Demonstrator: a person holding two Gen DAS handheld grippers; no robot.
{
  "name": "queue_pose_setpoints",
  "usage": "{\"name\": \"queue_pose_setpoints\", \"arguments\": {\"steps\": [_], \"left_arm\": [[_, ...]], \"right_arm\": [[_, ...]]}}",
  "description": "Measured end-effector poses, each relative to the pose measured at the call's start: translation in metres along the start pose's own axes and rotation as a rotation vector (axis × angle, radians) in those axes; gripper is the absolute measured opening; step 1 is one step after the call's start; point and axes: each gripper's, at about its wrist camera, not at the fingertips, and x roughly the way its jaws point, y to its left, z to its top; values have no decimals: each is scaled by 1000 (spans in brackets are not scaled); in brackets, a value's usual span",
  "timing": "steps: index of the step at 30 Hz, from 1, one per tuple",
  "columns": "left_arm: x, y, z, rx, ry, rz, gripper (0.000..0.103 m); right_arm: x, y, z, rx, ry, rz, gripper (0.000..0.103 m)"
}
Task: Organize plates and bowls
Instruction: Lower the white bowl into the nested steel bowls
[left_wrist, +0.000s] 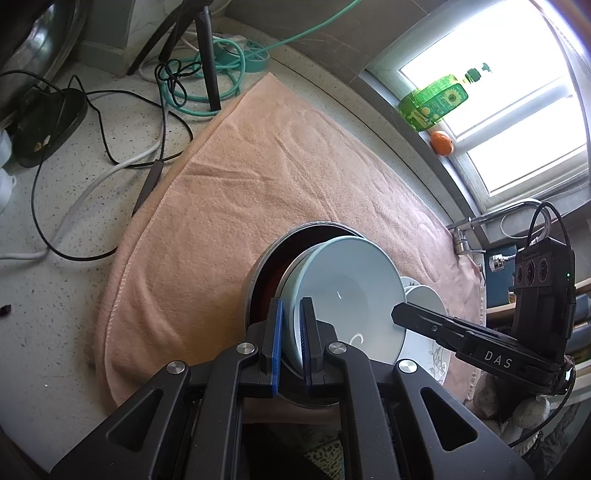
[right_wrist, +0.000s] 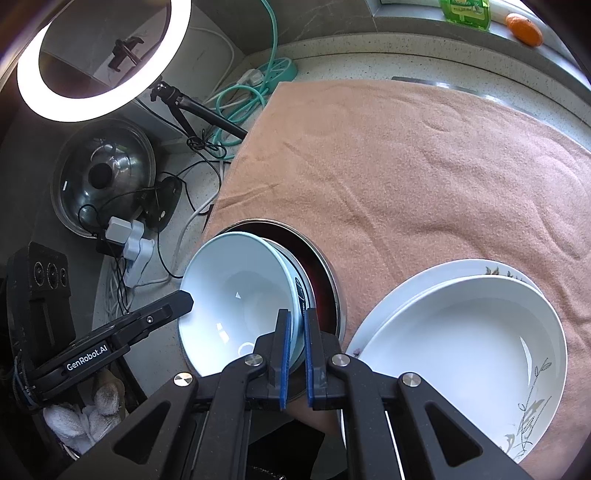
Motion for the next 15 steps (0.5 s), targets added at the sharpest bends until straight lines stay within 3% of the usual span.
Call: {"name": "queue_pose_setpoints", "arguments": {"steps": [15], "left_arm": [[0,-1,0,19,-2,10,7]], "right_arm": [[-1,4,-2,-38,-11,-11,9]]}}
